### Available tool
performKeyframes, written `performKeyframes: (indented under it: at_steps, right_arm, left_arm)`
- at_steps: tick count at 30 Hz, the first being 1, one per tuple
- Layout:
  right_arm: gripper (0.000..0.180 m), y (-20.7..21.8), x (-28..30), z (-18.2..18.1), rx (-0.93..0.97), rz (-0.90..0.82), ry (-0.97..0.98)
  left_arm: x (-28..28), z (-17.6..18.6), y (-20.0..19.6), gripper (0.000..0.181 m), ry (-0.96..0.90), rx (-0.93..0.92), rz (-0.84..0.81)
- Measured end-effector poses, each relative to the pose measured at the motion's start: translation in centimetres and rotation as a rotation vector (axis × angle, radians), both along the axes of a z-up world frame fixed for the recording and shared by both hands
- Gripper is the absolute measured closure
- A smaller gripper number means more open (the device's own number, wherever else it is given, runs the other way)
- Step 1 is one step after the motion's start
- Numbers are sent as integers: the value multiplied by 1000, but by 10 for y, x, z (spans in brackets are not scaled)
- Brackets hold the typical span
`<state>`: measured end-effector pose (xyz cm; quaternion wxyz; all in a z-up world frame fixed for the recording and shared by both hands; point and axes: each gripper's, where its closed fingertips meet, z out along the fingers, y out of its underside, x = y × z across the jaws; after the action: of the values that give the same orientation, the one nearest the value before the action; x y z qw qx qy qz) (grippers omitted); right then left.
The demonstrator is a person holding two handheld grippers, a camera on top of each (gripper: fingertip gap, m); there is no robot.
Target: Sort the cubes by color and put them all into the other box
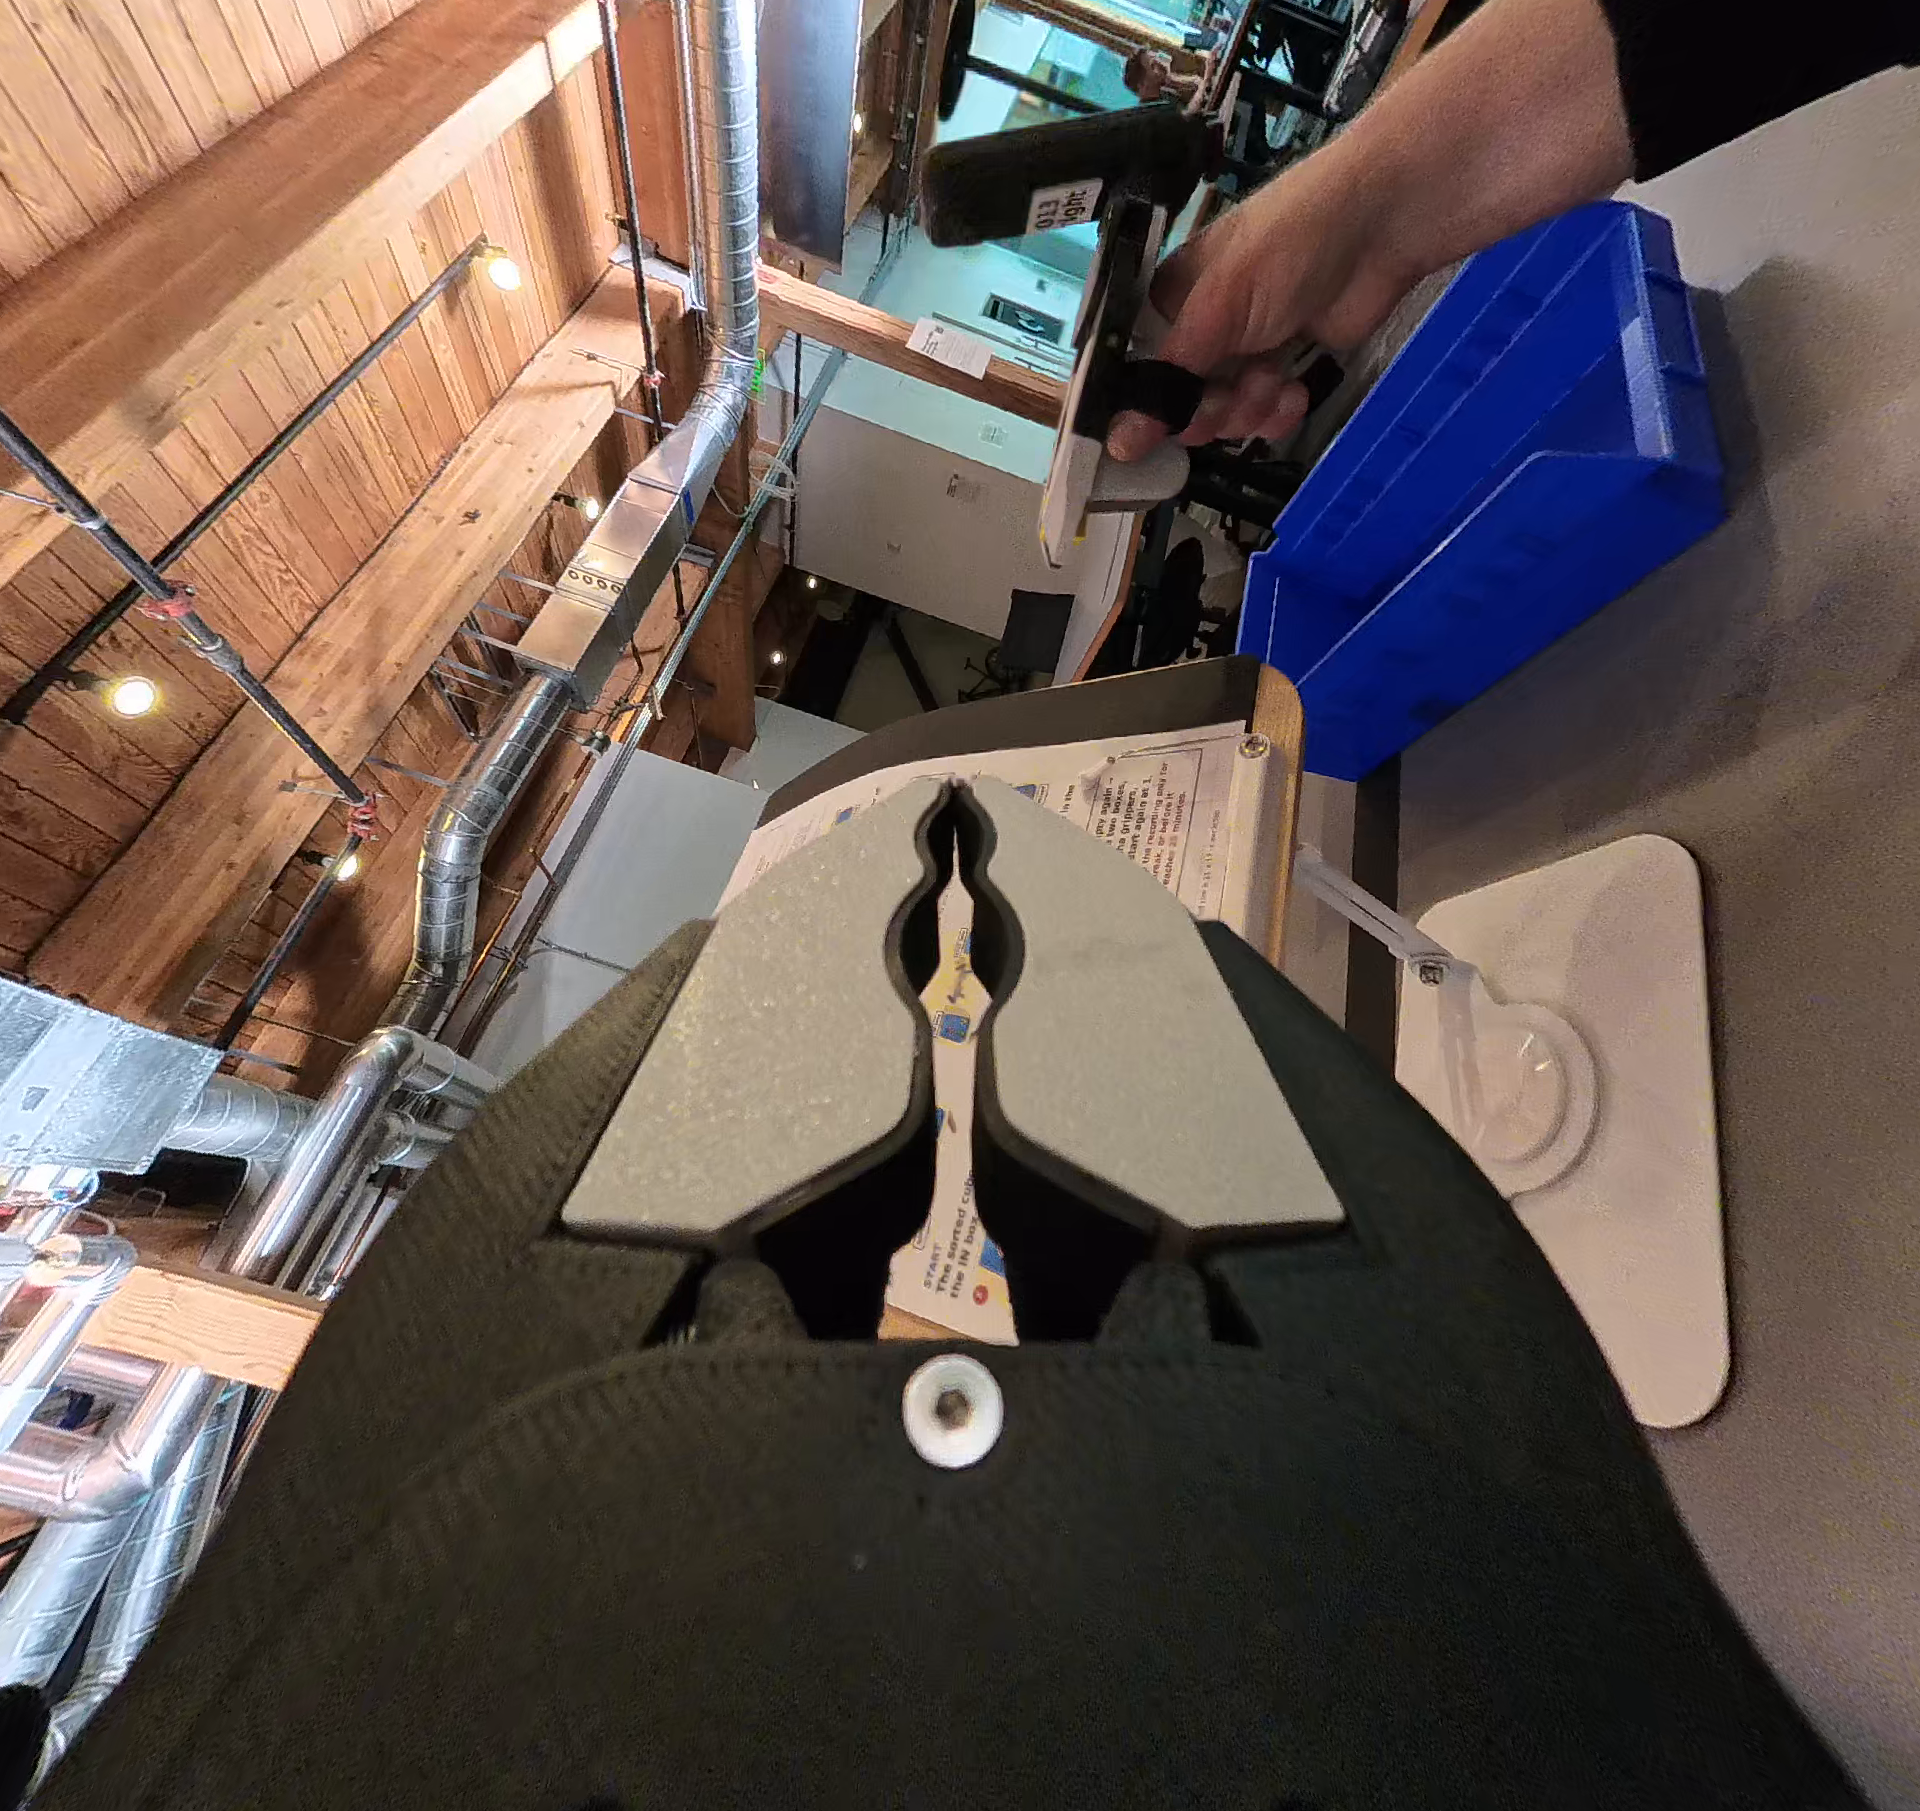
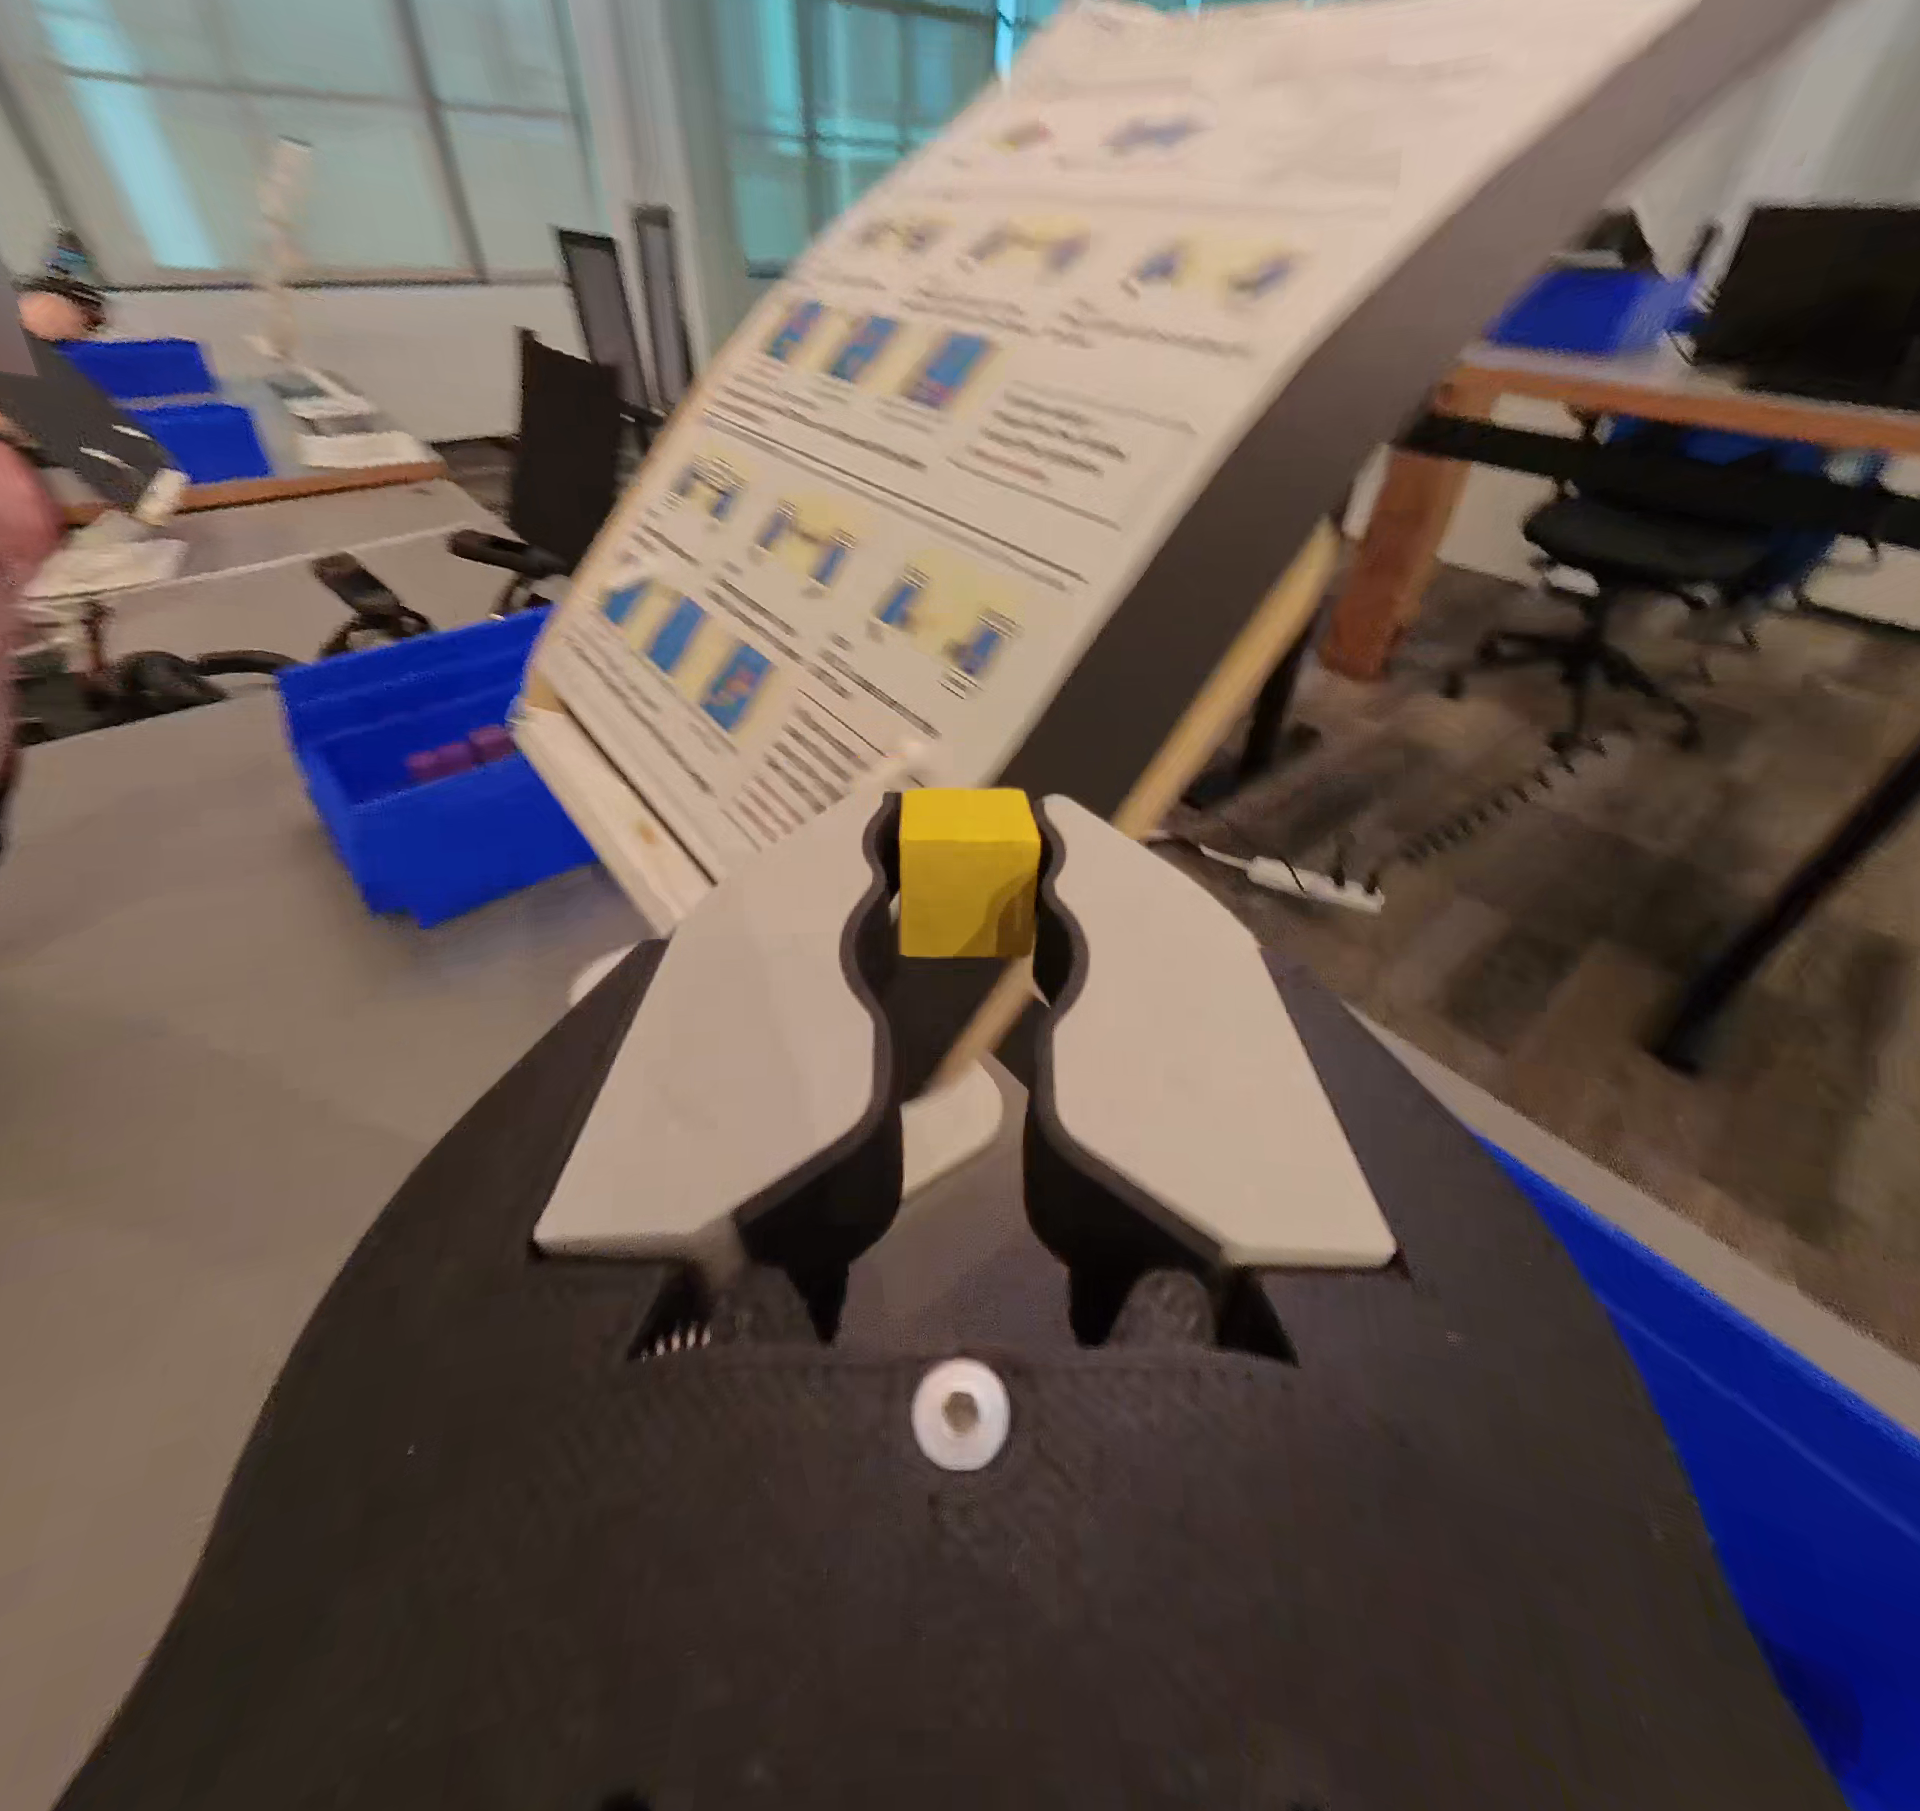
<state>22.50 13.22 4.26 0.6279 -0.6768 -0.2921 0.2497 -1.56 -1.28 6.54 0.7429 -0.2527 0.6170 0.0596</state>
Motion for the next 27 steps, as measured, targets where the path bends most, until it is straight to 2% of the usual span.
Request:
performKeyframes:
  at_steps: [8, 13, 26, 27]
  right_arm:
    - [157, 58, 61, -97, -292, -255, -137]
    - [156, 70, 76, -145, -427, -303, -223]
    - [155, 66, 96, -212, -676, -343, -372]
    - [140, 69, 100, -214, -676, -371, -379]
  left_arm:
    - [2, -7, 6, 181, 33, -5, 30]
    - [1, -8, 8, 181, 42, -9, 37]
    - [-2, -8, 10, 181, 57, -2, 58]
    - [-2, -8, 10, 181, 57, -3, 57]
